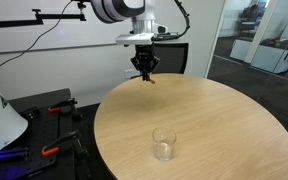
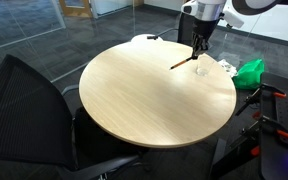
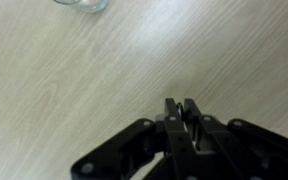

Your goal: Remove the pen from the glass cup and put it on the table

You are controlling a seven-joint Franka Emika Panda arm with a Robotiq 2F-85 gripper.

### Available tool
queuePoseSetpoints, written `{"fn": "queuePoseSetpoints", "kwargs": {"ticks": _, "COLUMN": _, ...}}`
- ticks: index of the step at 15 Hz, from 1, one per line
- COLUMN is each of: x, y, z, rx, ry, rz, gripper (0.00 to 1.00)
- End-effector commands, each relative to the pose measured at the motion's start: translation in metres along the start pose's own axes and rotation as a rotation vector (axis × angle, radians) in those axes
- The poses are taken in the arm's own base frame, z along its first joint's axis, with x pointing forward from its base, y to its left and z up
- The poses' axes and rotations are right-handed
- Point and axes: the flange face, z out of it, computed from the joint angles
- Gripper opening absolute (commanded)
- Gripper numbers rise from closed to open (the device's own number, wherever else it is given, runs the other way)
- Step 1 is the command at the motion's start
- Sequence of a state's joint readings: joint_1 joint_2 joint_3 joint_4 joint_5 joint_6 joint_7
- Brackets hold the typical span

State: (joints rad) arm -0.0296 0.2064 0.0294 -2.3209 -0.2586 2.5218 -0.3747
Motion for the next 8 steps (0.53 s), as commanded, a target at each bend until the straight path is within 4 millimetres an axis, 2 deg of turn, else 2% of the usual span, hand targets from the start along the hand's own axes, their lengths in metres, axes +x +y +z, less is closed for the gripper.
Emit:
{"fn": "queuePoseSetpoints", "kwargs": {"ticks": 1, "x": 0.023, "y": -0.021, "z": 0.012, "rx": 0.023, "ry": 0.058, "rz": 0.015, "gripper": 0.03}}
{"fn": "queuePoseSetpoints", "kwargs": {"ticks": 8, "x": 0.051, "y": -0.054, "z": 0.061, "rx": 0.033, "ry": 0.165, "rz": -0.053, "gripper": 0.03}}
